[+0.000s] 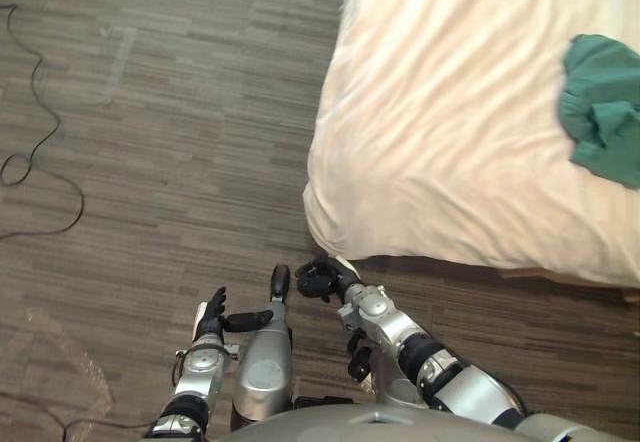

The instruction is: Tidy up the quilt and then pick up the clothes from the bed and put them into the laundry hamper

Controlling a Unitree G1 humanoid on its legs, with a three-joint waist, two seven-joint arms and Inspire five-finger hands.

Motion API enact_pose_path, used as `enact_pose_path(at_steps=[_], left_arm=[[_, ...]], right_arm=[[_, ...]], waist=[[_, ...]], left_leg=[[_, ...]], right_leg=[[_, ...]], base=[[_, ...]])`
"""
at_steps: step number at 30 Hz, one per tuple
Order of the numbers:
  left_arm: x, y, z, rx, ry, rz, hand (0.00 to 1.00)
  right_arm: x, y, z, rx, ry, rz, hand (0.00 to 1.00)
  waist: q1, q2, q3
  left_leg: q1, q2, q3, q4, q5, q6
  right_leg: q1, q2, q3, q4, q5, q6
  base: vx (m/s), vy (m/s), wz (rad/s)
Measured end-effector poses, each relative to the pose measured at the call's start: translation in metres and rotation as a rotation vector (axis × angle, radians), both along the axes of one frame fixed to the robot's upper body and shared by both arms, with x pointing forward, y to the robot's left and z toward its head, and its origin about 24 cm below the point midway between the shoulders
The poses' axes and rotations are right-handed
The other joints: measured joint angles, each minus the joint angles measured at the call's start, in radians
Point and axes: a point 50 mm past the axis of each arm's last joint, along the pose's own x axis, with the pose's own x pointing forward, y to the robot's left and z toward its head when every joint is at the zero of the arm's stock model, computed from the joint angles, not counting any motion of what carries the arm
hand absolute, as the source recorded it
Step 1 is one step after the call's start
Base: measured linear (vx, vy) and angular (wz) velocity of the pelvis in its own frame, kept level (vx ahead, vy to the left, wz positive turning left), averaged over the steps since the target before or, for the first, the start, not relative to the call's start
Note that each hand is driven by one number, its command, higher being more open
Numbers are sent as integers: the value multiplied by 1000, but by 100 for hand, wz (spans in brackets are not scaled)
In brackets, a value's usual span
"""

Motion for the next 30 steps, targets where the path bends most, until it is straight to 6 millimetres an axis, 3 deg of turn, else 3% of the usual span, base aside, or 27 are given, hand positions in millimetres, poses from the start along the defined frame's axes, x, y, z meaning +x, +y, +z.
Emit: enact_pose_path(at_steps=[1, 4, 7, 8, 11, 13, 15, 18, 20, 21, 23, 24, 26, 28, 30], left_arm=[[-1, 1, 0, 3, 4, 1, 100], [-7, 7, -3, 16, 34, 10, 100], [-18, 9, -8, 29, 76, 30, 100], [-24, 10, -10, 33, 89, 36, 100], [-30, 10, -13, 37, 110, 41, 100], [-31, 8, -13, 40, 116, 25, 100], [-30, 7, -13, 41, 117, 16, 100], [-28, 4, -13, 42, 113, -7, 100], [-24, 1, -12, 46, 106, -31, 100], [-17, -3, -10, 33, 86, -49, 100], [-13, -8, -9, 12, 65, -59, 100], [-13, -11, -9, 4, 61, -60, 100], [-12, -13, -9, -4, 62, -62, 100], [-6, -15, -6, -15, 45, -74, 100], [0, -17, -5, -28, 35, -84, 100]], right_arm=[[2, 8, 8, 45, -22, 18, 0], [10, 38, 57, 283, -155, 71, 0], [15, 54, 122, 572, -329, 99, 0], [15, 55, 149, 686, -410, 99, 0], [24, 39, 200, 888, -600, 18, 0], [38, 18, 216, 909, -699, -72, 0], [50, -6, 216, 870, -736, -169, 0], [69, -44, 188, 725, -703, -339, 0], [74, -58, 175, 672, -671, -409, 0], [80, -84, 153, 591, -604, -516, 0], [83, -113, 132, 531, -540, -643, 0], [82, -121, 135, 527, -573, -633, 0], [81, -122, 133, 509, -587, -621, 0], [78, -128, 128, 513, -585, -650, 0], [75, -129, 119, 570, -554, -725, 0]], waist=[[-3, -5, -5], [-11, -25, -29], [-10, -35, -74], [-11, -38, -91], [-17, -34, -116], [-23, -27, -121], [-29, -20, -119], [-39, -4, -114], [-42, 9, -111], [-44, 35, -99], [-57, 64, -84], [-68, 79, -77], [-76, 85, -77], [-77, 85, -78], [-104, 77, -77]], left_leg=[[4, 4, 9, -1, 0, 1], [4, 18, 29, -3, -8, -4], [4, 23, 53, -3, -14, 1], [3, 23, 60, -3, -15, 1], [5, 23, 69, -1, -13, -3], [6, 23, 70, 0, -11, -1], [3, 23, 71, 0, -6, 5], [-9, 23, 94, 1, -6, 5], [-23, 22, 104, 1, -4, 8], [-43, 15, 128, 1, 1, 13], [-55, 12, 147, 1, 2, 15], [-62, 10, 161, 1, 1, 16], [-64, 9, 187, 1, -4, 19], [-63, 2, 198, 1, -8, 21], [-53, -4, 207, 1, -14, 25]], right_leg=[[-1, 4, 8, -3, 2, -5], [-5, 21, 32, -24, 7, -20], [-12, 24, 48, -36, 11, -24], [-19, 23, 58, -35, 16, -29], [-20, 24, 63, -37, 27, -31], [-20, 24, 64, -37, 32, -23], [-24, 24, 71, -37, 34, -22], [-53, 22, 94, -35, 41, -23], [-74, 22, 109, -36, 49, -24], [-106, 17, 121, -40, 65, -21], [-123, 14, 144, -52, 78, -15], [-138, 13, 158, -56, 87, -12], [-153, 12, 185, -63, 94, -12], [-154, 12, 200, -73, 101, -7], [-147, 8, 209, -76, 102, -7]], base=[[-136, -2, -33], [-91, -7, -23], [-25, -3, -19], [9, 2, -15], [47, -5, -10], [20, -3, -1], [7, 1, -4], [12, 7, -18], [7, 22, -28], [11, 40, -37], [9, 22, -33], [9, -1, -30], [17, 13, -34], [21, 30, -16], [24, 32, -7]])
